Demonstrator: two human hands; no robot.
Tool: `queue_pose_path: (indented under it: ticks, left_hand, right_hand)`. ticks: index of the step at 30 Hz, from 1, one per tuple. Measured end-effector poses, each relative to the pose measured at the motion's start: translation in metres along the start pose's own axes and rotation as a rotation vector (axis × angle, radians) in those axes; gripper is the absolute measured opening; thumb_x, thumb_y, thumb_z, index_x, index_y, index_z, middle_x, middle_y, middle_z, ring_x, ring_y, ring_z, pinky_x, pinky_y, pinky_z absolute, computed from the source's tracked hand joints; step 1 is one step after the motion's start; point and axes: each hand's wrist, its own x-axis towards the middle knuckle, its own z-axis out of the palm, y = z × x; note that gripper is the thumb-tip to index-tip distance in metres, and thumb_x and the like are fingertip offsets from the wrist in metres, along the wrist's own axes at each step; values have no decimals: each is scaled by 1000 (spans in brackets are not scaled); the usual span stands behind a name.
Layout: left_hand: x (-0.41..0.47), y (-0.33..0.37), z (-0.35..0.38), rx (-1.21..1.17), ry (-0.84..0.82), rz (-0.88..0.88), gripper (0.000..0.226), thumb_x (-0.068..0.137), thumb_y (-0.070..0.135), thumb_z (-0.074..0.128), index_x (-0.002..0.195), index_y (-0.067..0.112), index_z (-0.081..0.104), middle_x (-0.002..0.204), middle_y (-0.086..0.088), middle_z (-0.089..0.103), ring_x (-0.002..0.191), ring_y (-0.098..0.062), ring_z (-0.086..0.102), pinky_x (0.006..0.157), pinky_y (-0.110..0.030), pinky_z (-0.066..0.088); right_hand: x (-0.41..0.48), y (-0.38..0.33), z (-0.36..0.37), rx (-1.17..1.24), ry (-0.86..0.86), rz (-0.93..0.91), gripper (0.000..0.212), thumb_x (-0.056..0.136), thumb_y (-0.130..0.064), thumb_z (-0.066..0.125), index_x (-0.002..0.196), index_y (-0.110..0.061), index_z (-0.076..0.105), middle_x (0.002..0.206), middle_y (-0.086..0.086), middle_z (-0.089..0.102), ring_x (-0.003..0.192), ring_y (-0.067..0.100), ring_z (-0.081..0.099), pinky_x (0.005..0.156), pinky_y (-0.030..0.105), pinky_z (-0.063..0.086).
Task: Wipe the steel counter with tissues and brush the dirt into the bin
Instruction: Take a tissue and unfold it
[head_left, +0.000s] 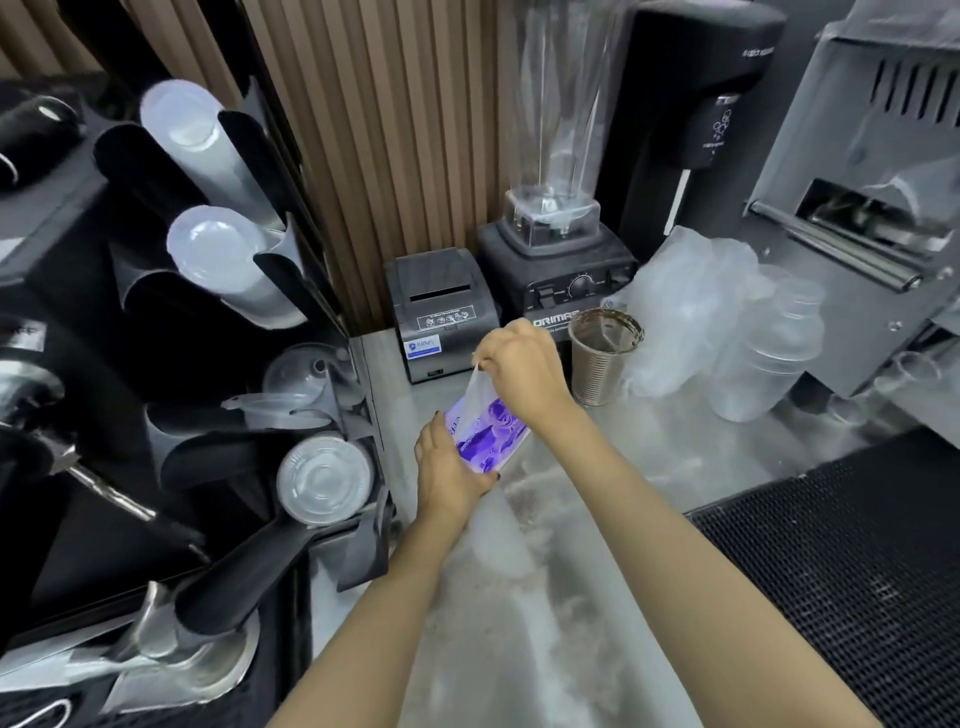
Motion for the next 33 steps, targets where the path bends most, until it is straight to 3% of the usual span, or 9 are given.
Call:
queue_pose_path:
  ticks: [5,10,13,18,22,26,30,32,33]
  left_hand:
    - [-2,2,1,10,-18,0,104,59,19,84,141,4,22,142,-11,31,134,-25,25,112,-32,24]
    - [-2,2,-1,41,-18,-4,103,58,20,85,140,4,23,140,-10,34,133,-24,27,108,-28,24]
    - [1,3,-2,41,-47,-23,108,56,23,86,141,6,22,141,-10,33,134,-25,26,111,-32,26]
    - [-3,19,-10,136,-92,25,128,56,34,86,147,10,-1,157,-4,-2,144,-21,-8,117,-39,0]
    - [-30,61,-28,-115,-52,134,130,53,26,89,147,11,1,156,-4,-1,144,-18,-6,118,-38,3]
    - [-77,106,-51,-409,-135,241,127,54,20,89,146,18,2,156,-1,2,143,-12,2,118,-31,10]
    - [-112,126,-79,-501,-281,334,108,59,18,86,144,29,20,153,6,16,141,-2,11,110,-15,16]
    - [-124,131,-92,-469,-394,375,75,62,18,83,128,26,48,135,6,47,125,0,39,105,-21,31]
    - [-132,133,-98,-482,-435,384,48,63,21,81,108,23,62,112,5,62,105,-1,53,94,-24,42]
  right_hand:
    - [1,3,-22,58,147,68,20,87,-9,52,92,-14,71,101,0,70,103,26,49,90,33,30]
    - [5,-3,-55,143,335,69,18,85,-5,52,86,-8,69,91,8,70,96,31,54,87,42,42]
    - [-1,-9,-84,224,424,109,14,86,-7,52,87,-4,66,92,10,67,93,25,54,79,27,38]
    - [-41,-4,-115,443,518,282,13,83,-6,50,78,-7,62,74,0,59,72,14,54,69,24,43]
    - [-81,4,-126,504,529,393,17,85,-3,51,83,-17,61,71,-13,58,65,-13,52,63,1,38]
    - [-121,-9,-144,497,385,418,21,84,-1,52,87,-14,68,66,-21,55,53,-15,50,53,2,36]
    - [-155,-38,-167,500,155,422,24,83,2,52,83,-14,70,52,-8,45,41,0,38,42,8,29]
    - [-171,-56,-179,502,115,421,24,84,2,52,83,-13,71,53,-6,44,40,0,37,41,8,28]
    - [-178,-66,-185,487,124,428,23,84,1,53,83,-13,71,54,-7,45,40,-1,38,41,8,28]
